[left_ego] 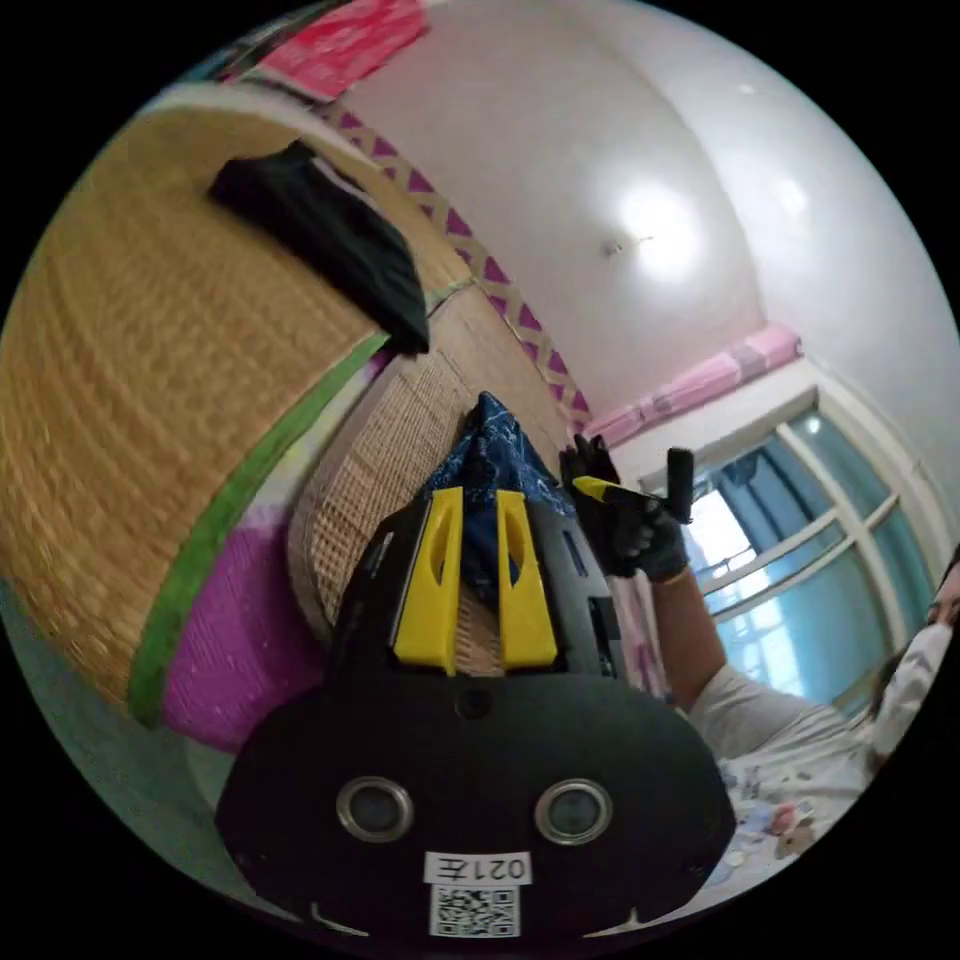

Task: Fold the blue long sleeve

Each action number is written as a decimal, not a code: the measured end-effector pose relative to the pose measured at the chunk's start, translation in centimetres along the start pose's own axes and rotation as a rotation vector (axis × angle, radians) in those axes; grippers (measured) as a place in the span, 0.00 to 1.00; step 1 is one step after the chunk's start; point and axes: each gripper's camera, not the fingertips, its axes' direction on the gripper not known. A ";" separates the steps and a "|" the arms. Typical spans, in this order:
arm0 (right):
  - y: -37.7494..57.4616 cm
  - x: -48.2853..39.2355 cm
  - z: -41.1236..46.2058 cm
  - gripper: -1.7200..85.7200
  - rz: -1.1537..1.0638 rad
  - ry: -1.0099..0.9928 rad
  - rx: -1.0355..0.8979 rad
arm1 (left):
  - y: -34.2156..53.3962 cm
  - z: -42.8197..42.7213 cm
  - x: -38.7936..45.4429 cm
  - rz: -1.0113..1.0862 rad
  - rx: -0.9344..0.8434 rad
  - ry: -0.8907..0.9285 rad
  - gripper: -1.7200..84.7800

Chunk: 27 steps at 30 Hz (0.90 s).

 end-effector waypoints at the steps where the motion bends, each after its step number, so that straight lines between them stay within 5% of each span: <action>1: 0.4 -1.3 0.6 0.11 -0.041 0.004 -0.008 | -0.8 0.8 1.1 0.073 -0.025 -0.045 0.11; 4: 2.7 -6.9 4.3 0.11 -0.203 0.073 -0.069 | -2.9 4.0 2.8 0.187 -0.120 -0.163 0.12; 8: 5.7 -8.7 8.8 0.11 -0.255 0.234 -0.081 | -4.5 6.3 -0.9 -0.016 -0.199 -0.108 0.03; 13: 9.1 -3.7 1.0 0.10 -0.052 0.123 0.118 | -3.7 3.8 -4.5 -0.228 -0.109 0.077 0.02; 16: 12.6 3.8 -4.4 0.13 0.256 0.156 0.301 | -2.8 2.1 -3.6 -0.198 -0.057 0.072 0.04; 20: 16.1 14.4 -5.4 0.17 0.548 -0.050 0.368 | -2.2 4.2 -1.7 -0.178 -0.169 0.130 0.17; 27: 15.4 21.5 -2.9 0.15 0.627 -0.370 0.425 | -4.4 7.9 -0.7 -0.196 -0.211 0.117 0.17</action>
